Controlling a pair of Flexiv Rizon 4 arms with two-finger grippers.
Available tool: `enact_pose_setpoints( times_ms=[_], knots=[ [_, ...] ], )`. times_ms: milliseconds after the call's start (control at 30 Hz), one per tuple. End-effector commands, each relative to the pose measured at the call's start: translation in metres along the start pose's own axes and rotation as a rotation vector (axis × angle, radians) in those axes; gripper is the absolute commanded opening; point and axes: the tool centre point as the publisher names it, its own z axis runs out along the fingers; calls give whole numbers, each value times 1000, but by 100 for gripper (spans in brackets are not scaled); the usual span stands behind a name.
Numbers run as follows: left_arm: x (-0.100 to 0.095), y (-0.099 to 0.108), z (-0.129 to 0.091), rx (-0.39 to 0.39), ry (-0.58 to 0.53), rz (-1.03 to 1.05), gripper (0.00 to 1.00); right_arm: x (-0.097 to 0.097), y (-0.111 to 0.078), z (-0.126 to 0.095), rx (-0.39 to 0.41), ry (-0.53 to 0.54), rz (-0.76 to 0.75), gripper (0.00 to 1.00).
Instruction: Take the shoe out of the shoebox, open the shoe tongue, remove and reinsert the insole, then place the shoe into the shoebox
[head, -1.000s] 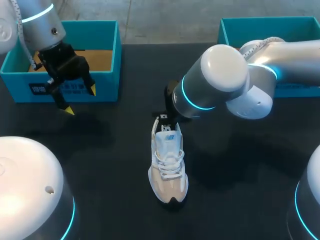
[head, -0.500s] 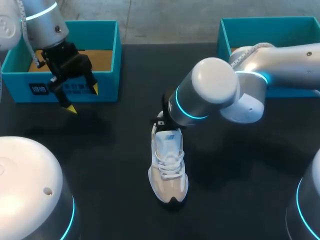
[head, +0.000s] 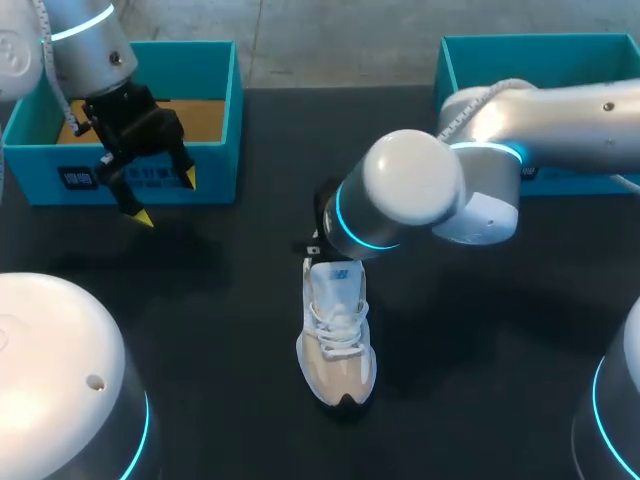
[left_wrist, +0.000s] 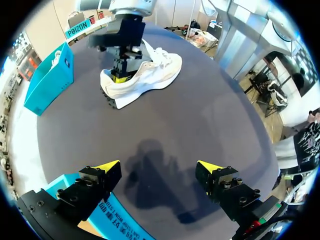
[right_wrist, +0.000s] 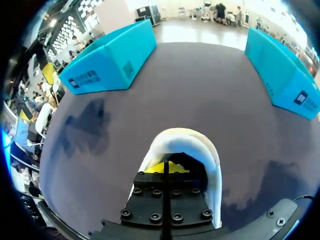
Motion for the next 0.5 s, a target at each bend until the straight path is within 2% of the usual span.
enact_pose_setpoints(
  times_ms=[33, 133, 500],
  knots=[
    [0, 0, 0, -1, 1, 1, 100, 6, 1, -28, -36, -102, -6, 0],
    [0, 0, 0, -1, 1, 1, 100, 3, 4, -25, -34, -148, -5, 0],
    [0, 0, 0, -1, 1, 1, 100, -12, 5, -9, -9, -208, -3, 0]
  ],
)
